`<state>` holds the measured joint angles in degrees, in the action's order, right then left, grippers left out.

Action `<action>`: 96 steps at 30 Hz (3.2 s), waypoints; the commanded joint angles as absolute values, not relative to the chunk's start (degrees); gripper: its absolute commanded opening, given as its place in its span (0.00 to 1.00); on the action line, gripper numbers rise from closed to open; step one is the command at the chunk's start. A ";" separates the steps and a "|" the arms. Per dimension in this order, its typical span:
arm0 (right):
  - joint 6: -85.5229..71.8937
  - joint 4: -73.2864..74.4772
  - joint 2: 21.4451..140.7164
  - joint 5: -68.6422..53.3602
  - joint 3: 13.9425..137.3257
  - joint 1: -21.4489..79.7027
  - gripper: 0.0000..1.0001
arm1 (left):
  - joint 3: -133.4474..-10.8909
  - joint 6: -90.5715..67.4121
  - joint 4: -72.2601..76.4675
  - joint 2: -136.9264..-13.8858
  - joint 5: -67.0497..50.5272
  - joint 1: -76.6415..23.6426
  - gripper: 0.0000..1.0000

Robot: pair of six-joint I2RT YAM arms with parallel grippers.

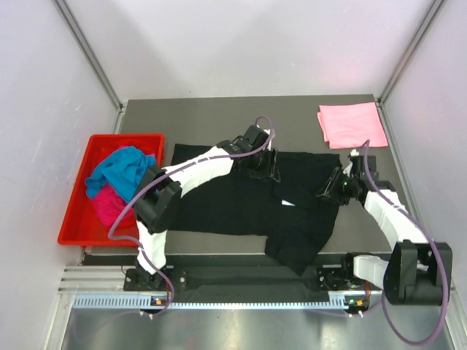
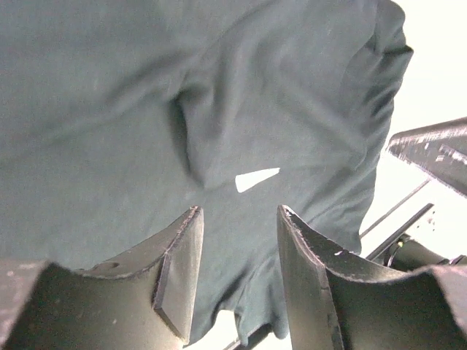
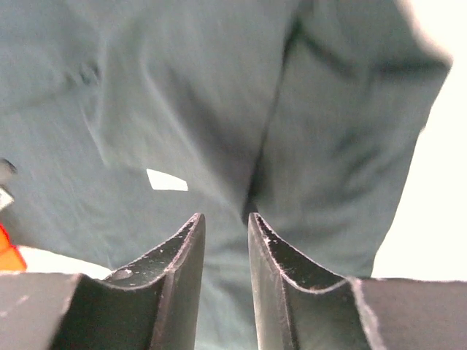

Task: Fold and stack the t-shirts
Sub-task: Fold the tshirt

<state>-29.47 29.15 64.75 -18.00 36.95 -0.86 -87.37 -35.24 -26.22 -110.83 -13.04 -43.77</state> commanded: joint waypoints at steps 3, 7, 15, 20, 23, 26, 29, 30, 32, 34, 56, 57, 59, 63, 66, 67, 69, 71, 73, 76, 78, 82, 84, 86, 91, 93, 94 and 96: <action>-24.35 22.33 73.98 -10.46 45.95 -1.66 0.41 | -94.64 -31.56 -26.18 -117.14 -13.01 -38.17 0.49; -23.55 18.90 80.13 -10.37 48.42 -5.53 0.48 | -96.24 -30.06 -28.21 -118.30 -9.94 -31.74 0.50; -23.38 11.62 90.25 -10.54 51.06 -10.81 0.49 | -94.49 -28.39 -28.92 -120.14 -8.18 -19.70 0.50; -22.68 7.38 96.14 -12.30 54.22 -12.13 0.45 | -95.18 -28.56 -29.44 -123.21 -6.86 -16.35 0.50; -22.67 6.77 99.14 -14.93 55.72 -13.35 0.43 | -95.80 -28.65 -29.71 -124.10 -6.24 -14.77 0.51; -22.76 6.15 98.09 -16.96 55.90 -13.45 0.44 | -96.33 -28.39 -29.88 -124.36 -5.89 -13.98 0.51; -22.68 6.85 97.30 -17.14 57.48 -13.45 0.45 | -97.73 -28.04 -30.67 -124.89 -4.75 -13.54 0.51; -22.68 6.86 97.64 -17.14 58.35 -13.45 0.45 | -98.60 -28.04 -30.93 -125.07 -4.66 -13.27 0.51; -22.59 7.29 98.61 -16.96 59.41 -13.45 0.46 | -99.49 -27.95 -31.55 -125.68 -4.66 -12.92 0.51; -22.41 7.12 100.28 -17.05 60.55 -13.45 0.46 | -99.84 -27.95 -31.46 -125.95 -4.75 -12.75 0.51; -22.76 5.54 105.56 -10.73 64.77 -16.61 0.00 | -108.18 -27.07 -30.41 -131.13 -6.07 -11.87 0.53; -22.85 5.80 105.47 -10.55 65.04 -16.87 0.00 | -108.72 -26.81 -30.24 -131.31 -6.06 -11.78 0.53; -22.68 6.41 105.64 -10.72 65.83 -16.96 0.00 | -110.03 -26.02 -29.62 -132.01 -5.98 -11.52 0.53; -22.68 10.62 104.25 -12.83 68.20 -16.35 0.20 | -114.17 -24.96 -33.57 -131.49 -7.20 -11.25 0.53; -22.24 17.56 99.42 -8.81 67.77 -15.12 0.43 | -110.67 -24.61 -32.18 -125.79 -10.01 -12.48 0.53; -22.15 21.23 98.01 -8.18 67.50 -14.42 0.46 | -107.96 -24.35 -31.82 -122.12 -10.11 -14.13 0.53; -22.50 23.81 93.62 -7.73 65.40 -14.15 0.52 | -104.43 -24.61 -30.07 -118.41 -11.50 -15.99 0.53; -22.50 25.91 89.06 -9.49 62.25 -14.15 0.53 | -98.81 -25.49 -26.73 -113.74 -14.84 -19.59 0.52; -22.41 27.06 86.15 -11.85 59.87 -13.89 0.52 | -94.07 -25.93 -24.27 -110.32 -16.17 -24.40 0.52; -23.20 28.21 80.78 -15.89 54.33 -13.71 0.46 | -89.06 -28.11 -21.72 -108.38 -19.42 -30.56 0.52; -25.13 27.69 77.35 -18.09 49.76 -13.54 0.43 | -86.76 -29.61 -19.96 -107.93 -20.65 -33.12 0.52; -26.37 27.68 74.18 -18.64 44.92 -7.76 0.40 | -83.06 -31.81 -16.97 -108.98 -20.56 -38.48 0.51; -26.02 27.86 72.69 -17.50 43.25 -3.89 0.41 | -82.62 -32.25 -15.56 -109.77 -22.40 -39.37 0.52; -25.14 27.51 70.59 -17.05 41.58 -1.77 0.44 | -81.65 -32.61 -14.07 -110.91 -22.94 -40.51 0.52; -24.44 26.63 66.98 -15.47 38.32 2.98 0.47 | -80.34 -32.96 -9.41 -114.08 -26.27 -41.40 0.52; -24.17 26.54 66.10 -13.90 37.27 3.51 0.48 | -79.81 -33.22 -7.22 -115.22 -26.89 -41.40 0.52; -24.00 26.28 65.83 -13.54 36.48 3.52 0.48 | -79.63 -33.74 -6.51 -115.75 -27.59 -41.40 0.52; -23.73 25.93 66.09 -13.62 35.95 3.60 0.49 | -79.98 -34.45 -5.11 -117.41 -28.65 -41.57 0.52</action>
<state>-24.64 27.42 66.96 -15.33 37.06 2.90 -80.03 -33.19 -11.55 -115.68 -25.43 -41.06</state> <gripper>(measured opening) 0.486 0.516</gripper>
